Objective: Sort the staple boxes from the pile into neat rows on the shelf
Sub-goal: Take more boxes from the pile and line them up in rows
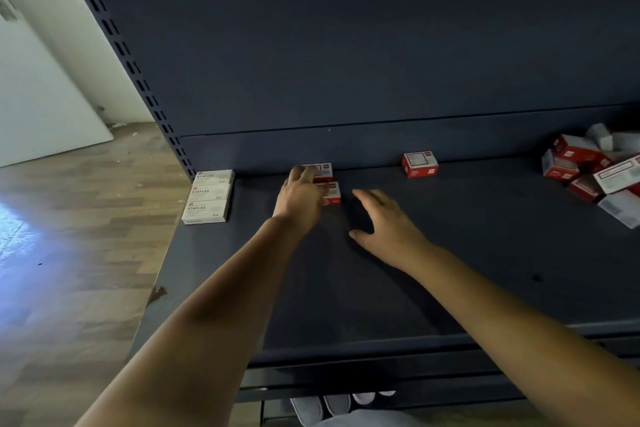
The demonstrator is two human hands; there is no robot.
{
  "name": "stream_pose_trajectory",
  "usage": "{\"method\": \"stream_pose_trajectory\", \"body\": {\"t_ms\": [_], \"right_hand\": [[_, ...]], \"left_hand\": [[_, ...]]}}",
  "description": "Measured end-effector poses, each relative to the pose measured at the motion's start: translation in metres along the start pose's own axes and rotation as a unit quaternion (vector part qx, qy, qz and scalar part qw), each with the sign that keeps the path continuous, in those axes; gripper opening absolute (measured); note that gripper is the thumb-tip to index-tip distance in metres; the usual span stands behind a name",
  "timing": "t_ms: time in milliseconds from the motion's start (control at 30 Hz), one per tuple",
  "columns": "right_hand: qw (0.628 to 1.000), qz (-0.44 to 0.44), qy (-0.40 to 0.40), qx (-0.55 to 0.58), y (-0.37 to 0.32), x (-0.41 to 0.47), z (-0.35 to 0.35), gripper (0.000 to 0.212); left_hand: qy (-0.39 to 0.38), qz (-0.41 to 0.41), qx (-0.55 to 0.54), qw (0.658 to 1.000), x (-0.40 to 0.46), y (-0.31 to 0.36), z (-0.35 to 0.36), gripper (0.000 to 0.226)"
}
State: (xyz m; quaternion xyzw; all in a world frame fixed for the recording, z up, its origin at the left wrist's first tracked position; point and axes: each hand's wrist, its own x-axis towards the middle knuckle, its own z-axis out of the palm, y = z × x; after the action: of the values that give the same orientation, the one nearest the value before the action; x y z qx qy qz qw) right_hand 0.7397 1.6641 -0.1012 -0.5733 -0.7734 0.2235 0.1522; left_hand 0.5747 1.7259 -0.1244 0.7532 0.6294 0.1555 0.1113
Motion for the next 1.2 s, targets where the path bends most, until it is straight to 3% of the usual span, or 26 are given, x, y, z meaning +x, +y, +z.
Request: {"method": "stream_pose_trajectory", "body": {"t_ms": [133,300,667,967,1200], "right_hand": [[1.0,-0.007,0.012,0.008,0.004,0.001,-0.003,0.068],[1.0,-0.011,0.017,0.021,0.007,0.002,-0.004,0.066],[0.999,-0.014,0.015,0.025,0.013,0.004,-0.004,0.067],[1.0,-0.017,0.005,0.012,0.017,0.004,-0.004,0.067],[1.0,-0.023,0.003,0.015,0.018,0.004,-0.004,0.067]], "left_hand": [[-0.059,-0.007,0.033,0.998,0.011,-0.005,0.003,0.034],[-0.027,-0.026,0.011,0.999,0.015,-0.009,0.006,0.035],[-0.062,-0.033,0.068,0.995,0.016,-0.01,0.004,0.033],[0.001,0.011,0.02,1.0,0.011,-0.014,0.001,0.029],[-0.003,-0.003,-0.001,1.0,0.008,-0.012,-0.002,0.03]]}}
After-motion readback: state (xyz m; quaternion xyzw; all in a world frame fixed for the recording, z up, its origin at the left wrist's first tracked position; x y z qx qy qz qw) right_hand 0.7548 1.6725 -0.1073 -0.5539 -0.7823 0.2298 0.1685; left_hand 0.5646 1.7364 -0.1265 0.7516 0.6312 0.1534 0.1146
